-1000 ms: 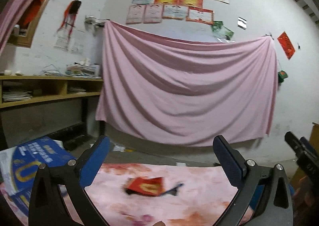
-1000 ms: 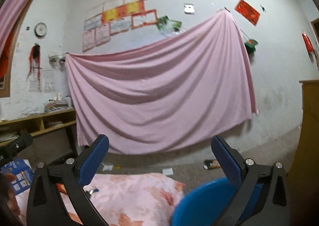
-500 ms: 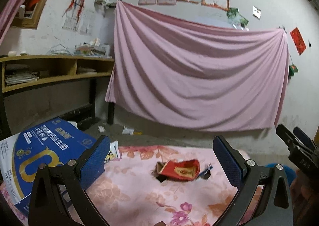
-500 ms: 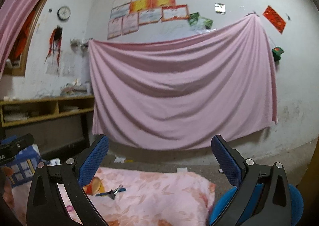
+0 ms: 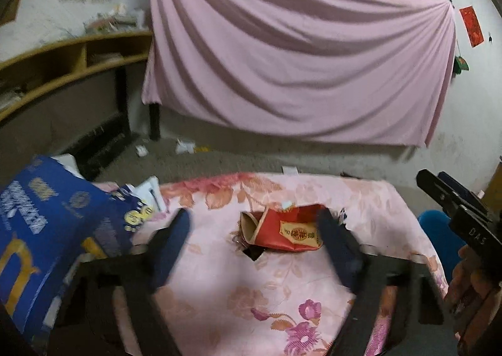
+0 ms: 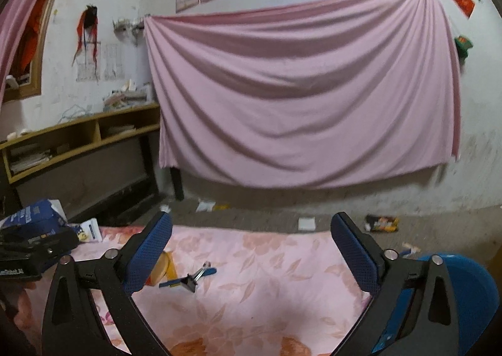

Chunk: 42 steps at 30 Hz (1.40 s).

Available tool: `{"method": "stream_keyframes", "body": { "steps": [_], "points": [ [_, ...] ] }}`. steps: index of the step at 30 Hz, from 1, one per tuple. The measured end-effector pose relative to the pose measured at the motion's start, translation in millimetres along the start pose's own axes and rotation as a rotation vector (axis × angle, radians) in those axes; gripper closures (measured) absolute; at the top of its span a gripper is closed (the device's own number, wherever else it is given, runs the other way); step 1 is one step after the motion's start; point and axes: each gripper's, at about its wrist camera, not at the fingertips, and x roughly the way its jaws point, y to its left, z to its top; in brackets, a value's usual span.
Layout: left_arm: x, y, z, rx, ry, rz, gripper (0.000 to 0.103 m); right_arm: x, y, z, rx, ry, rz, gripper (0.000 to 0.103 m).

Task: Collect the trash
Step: 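Move both tools back toward the red packet and binder clip, then grasp the red packet with the left tool while the right tool grasps the black binder clip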

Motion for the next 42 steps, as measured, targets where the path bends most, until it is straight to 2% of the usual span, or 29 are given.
{"method": "stream_keyframes", "body": {
  "steps": [1, 5, 6, 8, 10, 15, 18, 27, 32, 34, 35, 36, 42],
  "points": [
    [6.4, 2.5, 0.6, -0.007, 0.021, -0.015, 0.047, 4.5, 0.3, -1.3, 0.002, 0.024, 0.008, 0.017],
    [23.4, 5.0, 1.3, -0.023, 0.073, -0.056, 0.063, 22.6, 5.5, -6.5, 0.004, 0.119, 0.036, 0.027],
    [26.9, 4.9, 1.2, -0.023, 0.085, -0.065, 0.066, 28.1, 8.2, -7.8, -0.002, 0.151, 0.043, 0.033],
    [32.6, 4.2, 1.1, -0.018, 0.108, -0.075, 0.067, 37.2, 13.7, -10.5, -0.008, 0.202, 0.056, 0.040],
    [38.7, 5.4, -1.3, -0.016, 0.127, -0.077, 0.067, 46.6, 17.1, -13.8, 0.000, 0.257, 0.075, 0.052],
    [55.8, 15.4, -4.3, -0.067, 0.205, -0.112, 0.067, 62.6, 27.0, -22.7, -0.025, 0.353, 0.118, 0.061],
    [61.0, 21.0, -5.2, -0.094, 0.229, -0.138, 0.067, 70.6, 31.1, -26.4, -0.033, 0.399, 0.133, 0.063],
    [50.6, 27.6, 5.2, -0.110, 0.162, -0.146, 0.067, 87.7, 30.7, -33.0, -0.013, 0.494, 0.175, 0.067],
    [61.3, 23.7, 9.8, -0.083, 0.196, -0.181, 0.067, 90.0, 30.7, -33.2, -0.013, 0.506, 0.186, 0.067],
    [65.0, 22.1, 8.4, -0.076, 0.214, -0.200, 0.072, 91.1, 31.1, -33.7, -0.016, 0.512, 0.191, 0.068],
    [66.9, 21.0, 7.5, -0.072, 0.224, -0.207, 0.081, 91.5, 31.8, -33.9, -0.018, 0.515, 0.195, 0.068],
    [67.4, 20.5, 6.8, -0.069, 0.228, -0.215, 0.085, 92.1, 33.3, -34.0, -0.020, 0.517, 0.198, 0.068],
    [66.5, 16.2, 3.5, -0.047, 0.235, -0.249, 0.090, 92.4, 40.9, -34.3, -0.047, 0.522, 0.199, 0.069]
  ]
}}
